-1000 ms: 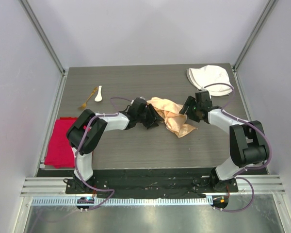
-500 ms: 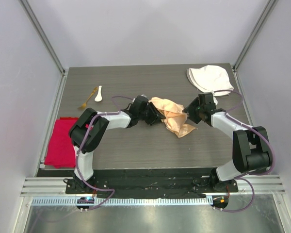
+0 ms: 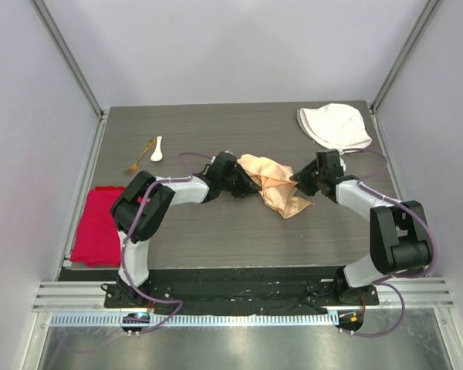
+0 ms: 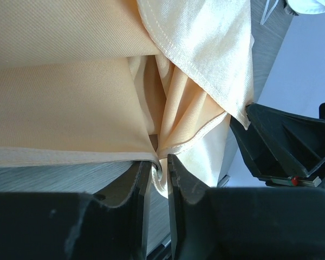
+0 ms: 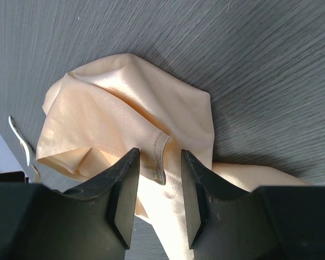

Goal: Fold the napkin into a case and place the utensils inside
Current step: Pick up the crumpled napkin from the center of the board.

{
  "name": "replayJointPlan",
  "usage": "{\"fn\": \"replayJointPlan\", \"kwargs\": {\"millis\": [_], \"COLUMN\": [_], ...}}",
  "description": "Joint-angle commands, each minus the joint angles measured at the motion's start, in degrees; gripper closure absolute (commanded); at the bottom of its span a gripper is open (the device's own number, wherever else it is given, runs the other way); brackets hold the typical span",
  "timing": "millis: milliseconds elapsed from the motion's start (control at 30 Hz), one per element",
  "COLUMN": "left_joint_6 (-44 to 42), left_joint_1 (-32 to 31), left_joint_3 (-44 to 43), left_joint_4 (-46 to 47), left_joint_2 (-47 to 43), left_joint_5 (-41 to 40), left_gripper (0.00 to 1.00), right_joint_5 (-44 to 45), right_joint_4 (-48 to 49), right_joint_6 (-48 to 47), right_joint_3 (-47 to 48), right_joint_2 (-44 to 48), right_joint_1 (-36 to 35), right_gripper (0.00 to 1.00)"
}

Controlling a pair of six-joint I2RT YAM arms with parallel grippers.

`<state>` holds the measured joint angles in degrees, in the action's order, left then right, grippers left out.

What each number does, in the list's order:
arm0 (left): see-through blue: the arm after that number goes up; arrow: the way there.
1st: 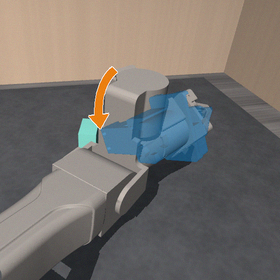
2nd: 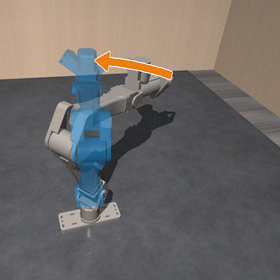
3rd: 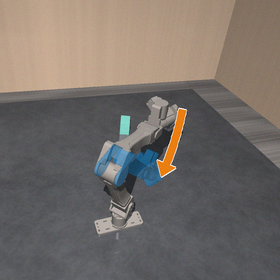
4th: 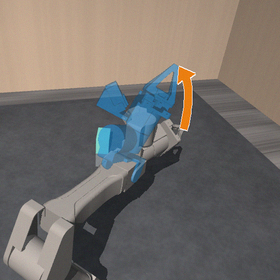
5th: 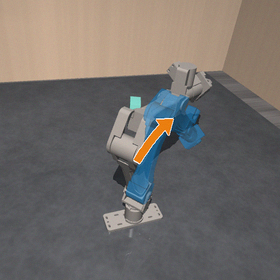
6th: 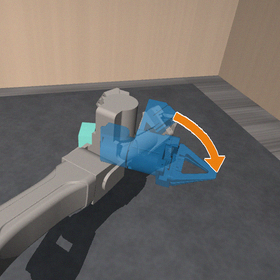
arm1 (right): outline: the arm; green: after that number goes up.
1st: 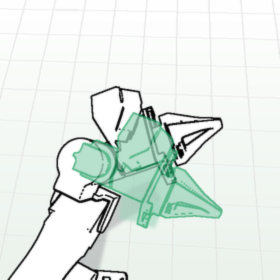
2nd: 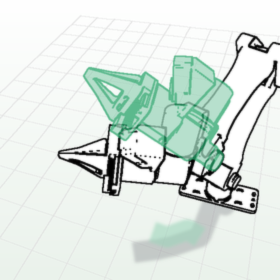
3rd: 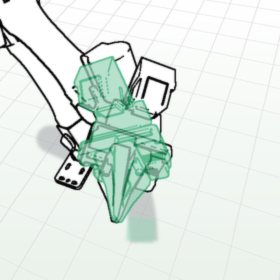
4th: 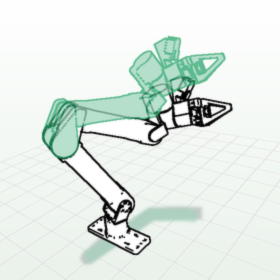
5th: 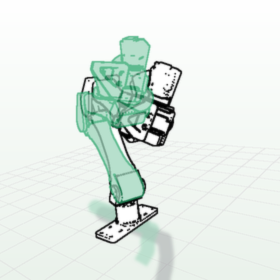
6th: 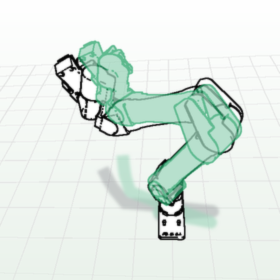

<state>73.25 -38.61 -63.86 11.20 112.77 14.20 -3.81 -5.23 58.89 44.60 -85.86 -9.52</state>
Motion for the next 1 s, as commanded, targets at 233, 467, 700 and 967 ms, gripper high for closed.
{"fn": "replayJointPlan", "kwargs": {"millis": [233, 467, 700, 967], "left_joint_6": [-2.1, -3.0, -17.7, -38.6], "left_joint_1": [-0.2, -0.8, -1.5, -1.6], "left_joint_3": [-2.5, -3.2, -9.6, -14.1], "left_joint_4": [-2.1, -3.6, -26.5, -55.0], "left_joint_2": [0.1, 0.3, -4.9, -25.4], "left_joint_5": [-1.2, -2.1, -14.0, -30.7], "left_gripper": [0.87, 0.95, 1.00, 1.00], "right_joint_5": [-0.2, -1.1, -4.5, -5.1], "right_joint_4": [0.8, 1.7, 2.9, -12.1], "right_joint_6": [3.1, 4.6, 1.2, -10.2], "right_joint_3": [0.2, 0.8, 4.7, 20.6], "right_joint_2": [3.4, 2.4, 3.3, 12.4], "right_joint_1": [0.3, 0.5, 2.0, 7.0], "right_gripper": [0.58, 0.88, 0.99, 0.99]}}
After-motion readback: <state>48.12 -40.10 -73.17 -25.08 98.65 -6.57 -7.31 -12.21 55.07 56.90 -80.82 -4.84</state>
